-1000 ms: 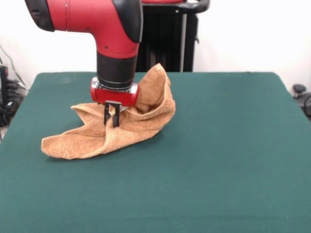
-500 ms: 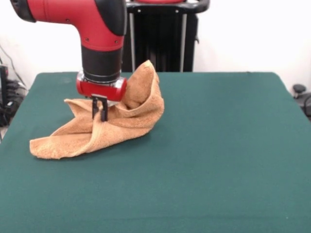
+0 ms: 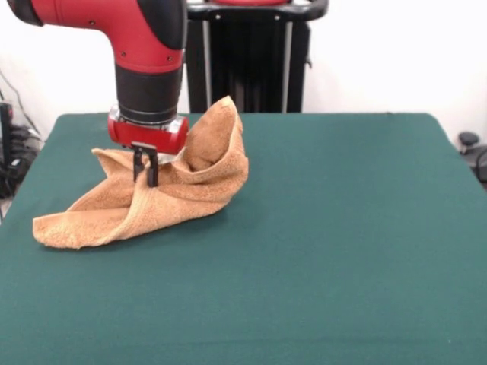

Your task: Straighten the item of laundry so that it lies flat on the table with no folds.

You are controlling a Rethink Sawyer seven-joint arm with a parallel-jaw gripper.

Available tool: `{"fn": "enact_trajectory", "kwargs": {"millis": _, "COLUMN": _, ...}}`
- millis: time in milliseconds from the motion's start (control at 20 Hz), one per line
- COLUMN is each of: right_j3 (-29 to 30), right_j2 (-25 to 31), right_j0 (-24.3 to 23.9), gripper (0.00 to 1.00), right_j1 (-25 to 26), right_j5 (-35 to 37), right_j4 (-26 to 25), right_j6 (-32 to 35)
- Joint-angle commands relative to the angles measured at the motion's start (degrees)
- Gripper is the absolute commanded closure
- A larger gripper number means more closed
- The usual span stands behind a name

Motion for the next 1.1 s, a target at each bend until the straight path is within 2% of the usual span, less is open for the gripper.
{"fn": "enact_trajectory", "kwargs": {"millis": 50, "right_j3": 5.1, "right_j2": 2.3, "right_j0": 0.1, "gripper": 1.0, "right_j1": 0.5, "right_j5": 3.4, "right_j4": 1.7, "right_j6": -2.2}}
{"fn": "enact_trajectory", "kwargs": {"millis": 1100, "right_j3": 8.5, "right_j2": -0.2, "right_j0": 2.4, "gripper": 1.0, "right_j1": -1.9, "right_j5": -0.6, "right_j4": 0.3, "right_j6": 2.6}}
